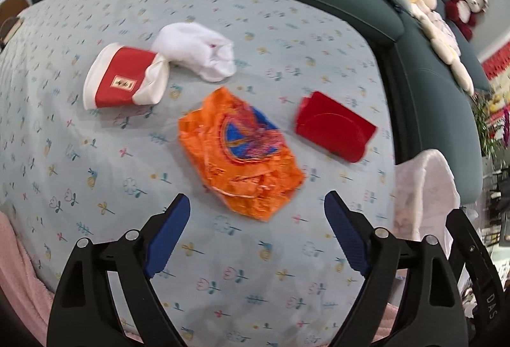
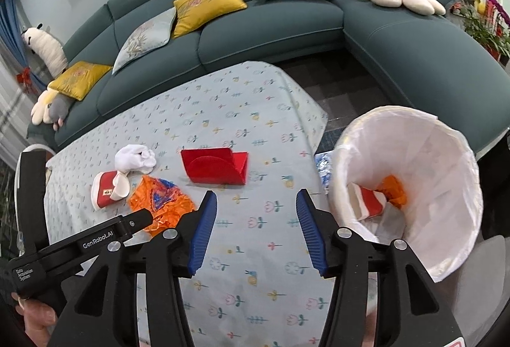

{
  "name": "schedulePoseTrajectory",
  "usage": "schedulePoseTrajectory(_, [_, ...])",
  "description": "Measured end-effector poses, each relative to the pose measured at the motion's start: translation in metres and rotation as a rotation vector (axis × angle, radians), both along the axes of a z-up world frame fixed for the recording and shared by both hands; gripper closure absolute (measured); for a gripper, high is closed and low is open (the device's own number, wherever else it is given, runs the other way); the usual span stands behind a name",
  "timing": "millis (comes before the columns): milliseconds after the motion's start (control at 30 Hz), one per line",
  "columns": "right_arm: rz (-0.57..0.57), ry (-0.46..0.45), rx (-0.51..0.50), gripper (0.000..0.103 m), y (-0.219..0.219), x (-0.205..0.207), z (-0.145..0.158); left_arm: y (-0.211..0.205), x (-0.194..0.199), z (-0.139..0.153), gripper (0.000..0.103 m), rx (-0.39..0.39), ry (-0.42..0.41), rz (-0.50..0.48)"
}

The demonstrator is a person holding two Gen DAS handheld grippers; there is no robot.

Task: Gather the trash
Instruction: 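Move both tools back over the remaining trash on the table, then grasp the orange bag with the left tool while the right tool grasps the red envelope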

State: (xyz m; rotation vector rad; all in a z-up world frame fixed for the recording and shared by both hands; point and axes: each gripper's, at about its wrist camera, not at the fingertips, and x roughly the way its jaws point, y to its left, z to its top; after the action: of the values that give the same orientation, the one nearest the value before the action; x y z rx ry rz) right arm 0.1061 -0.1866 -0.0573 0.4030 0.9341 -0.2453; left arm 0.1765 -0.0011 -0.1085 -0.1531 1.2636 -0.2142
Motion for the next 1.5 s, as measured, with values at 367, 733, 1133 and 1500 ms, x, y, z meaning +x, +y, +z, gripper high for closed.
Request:
schedulePoseTrajectory(367, [0.059,0.057,0.009,0.052,0.019,0.042,-0.030,0.020,0.027,-0.039,0.021,-0.013,0.115,0.086])
schedulePoseTrajectory(733, [0.068,0.083,0.058,0.048,0.006,0.091,-0.056,0.011,0.050,-0.057,0.044,-0.074,0.185,0.085])
schedulePoseTrajectory(1133, [0.145,0.117,0.077,0.045,0.006,0.131,-0.080,0.002,0.069,-0.053,0.083,-0.061,0.143,0.056])
schedulePoseTrajectory(1500, [0.228,0.166,0.100,0.098,0.032,0.113,-0.096,-0.006,0.062,-0.047,0.100,-0.041,0.132,0.002])
